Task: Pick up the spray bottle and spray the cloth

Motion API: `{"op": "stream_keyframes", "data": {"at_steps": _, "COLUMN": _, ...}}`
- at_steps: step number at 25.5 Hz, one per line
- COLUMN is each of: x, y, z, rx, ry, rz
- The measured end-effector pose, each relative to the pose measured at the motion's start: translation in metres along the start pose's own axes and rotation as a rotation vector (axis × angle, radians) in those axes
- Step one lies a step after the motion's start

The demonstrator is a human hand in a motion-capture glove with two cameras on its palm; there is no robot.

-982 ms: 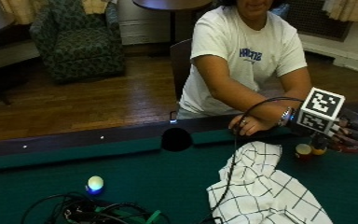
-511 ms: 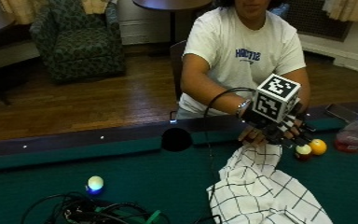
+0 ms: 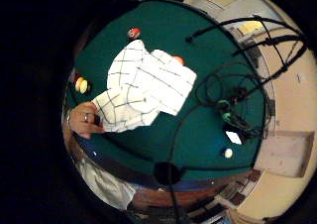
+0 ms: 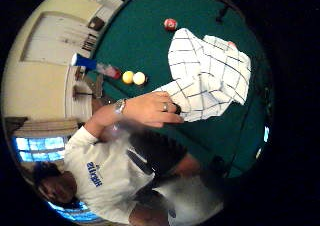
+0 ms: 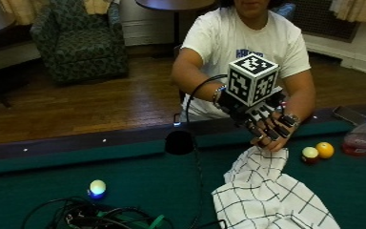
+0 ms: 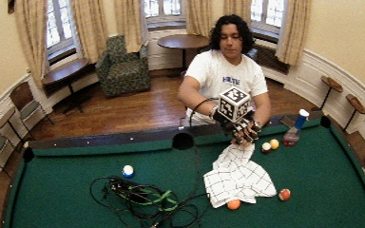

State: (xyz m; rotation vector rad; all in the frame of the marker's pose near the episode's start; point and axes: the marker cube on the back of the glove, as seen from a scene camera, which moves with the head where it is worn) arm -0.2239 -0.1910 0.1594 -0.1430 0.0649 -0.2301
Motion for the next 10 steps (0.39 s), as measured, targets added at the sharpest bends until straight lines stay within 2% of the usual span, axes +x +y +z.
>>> {"op": "stream_keyframes", "data": {"at_steps": 10, "x": 0.038, "y": -0.004, "z": -0.015, "rx": 0.011, "ry": 0.142, "rz": 0.108}}
